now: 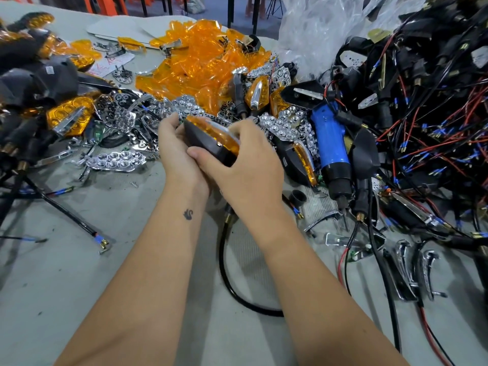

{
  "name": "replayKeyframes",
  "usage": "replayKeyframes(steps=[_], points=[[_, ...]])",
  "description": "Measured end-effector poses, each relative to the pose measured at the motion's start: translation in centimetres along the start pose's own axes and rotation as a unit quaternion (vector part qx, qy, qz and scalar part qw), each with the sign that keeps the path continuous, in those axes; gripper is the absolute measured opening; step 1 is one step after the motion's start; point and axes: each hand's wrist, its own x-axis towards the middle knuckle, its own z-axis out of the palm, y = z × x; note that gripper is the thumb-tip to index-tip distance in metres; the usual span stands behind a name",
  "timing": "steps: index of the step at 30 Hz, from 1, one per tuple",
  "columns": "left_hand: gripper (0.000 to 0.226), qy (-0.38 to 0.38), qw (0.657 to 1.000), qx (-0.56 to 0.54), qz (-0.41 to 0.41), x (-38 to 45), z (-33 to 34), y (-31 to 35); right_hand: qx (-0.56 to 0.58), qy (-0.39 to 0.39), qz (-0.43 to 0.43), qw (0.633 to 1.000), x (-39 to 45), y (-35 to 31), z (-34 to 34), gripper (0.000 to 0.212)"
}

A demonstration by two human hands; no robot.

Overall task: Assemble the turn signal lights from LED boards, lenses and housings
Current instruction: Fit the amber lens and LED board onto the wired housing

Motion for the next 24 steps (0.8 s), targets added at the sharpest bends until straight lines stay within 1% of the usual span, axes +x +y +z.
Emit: replayKeyframes(steps=[2,4,5,7,8,10,13,16,18,20,21,23,24], points=[[0.042,-0.021,0.998,0.061,-0.014,0.0,-0.1,-0.2,0.008,0.036,0.014,0.999,0.2,0.4,-0.2,0.054],[0.046,-0.073,0.990,0.118,-0.012,-0.2,-0.2,-0.4,0.012,0.052,0.028,0.998,0.5,0.9,-0.5,0.055],[0.044,-0.098,0.985,0.142,-0.003,-0.3,-0.2,-0.5,0.017,0.061,0.033,0.997,0.6,1.1,-0.7,0.054],[0.028,-0.141,0.974,0.177,0.019,-0.4,-0.2,-0.4,0.027,0.076,0.039,0.996,0.9,1.5,-0.9,0.053],[0.023,-0.161,0.970,0.179,0.023,-0.5,-0.1,-0.3,0.038,0.079,0.045,0.995,1.0,1.6,-1.0,0.052],[0.026,-0.182,0.970,0.161,0.018,-0.3,-0.2,-0.2,0.079,0.073,0.054,0.993,1.0,1.6,-1.0,0.052],[0.036,-0.157,0.976,0.151,0.011,0.0,-0.4,0.0,0.123,0.043,0.033,0.991,0.9,1.7,-0.9,0.058],[0.042,-0.148,0.974,0.168,0.012,0.1,-0.5,0.1,0.124,0.012,0.022,0.992,0.9,1.8,-0.8,0.056],[0.040,-0.141,0.976,0.163,0.016,0.1,-0.4,0.1,0.115,-0.006,0.031,0.993,0.9,1.8,-0.7,0.056],[0.040,-0.142,0.978,0.149,0.017,0.0,-0.4,0.1,0.147,-0.026,0.047,0.988,0.9,1.6,-0.8,0.048],[0.041,-0.147,0.979,0.140,0.014,-0.1,-0.4,0.1,0.182,-0.034,0.055,0.981,0.8,1.5,-0.8,0.039],[0.043,-0.185,0.975,0.124,0.000,-0.1,-0.5,0.3,0.258,-0.051,0.080,0.961,0.8,1.3,-0.9,0.024],[0.045,-0.215,0.969,0.121,-0.008,-0.1,-0.6,0.4,0.285,-0.057,0.099,0.952,0.9,1.2,-0.9,0.024]])
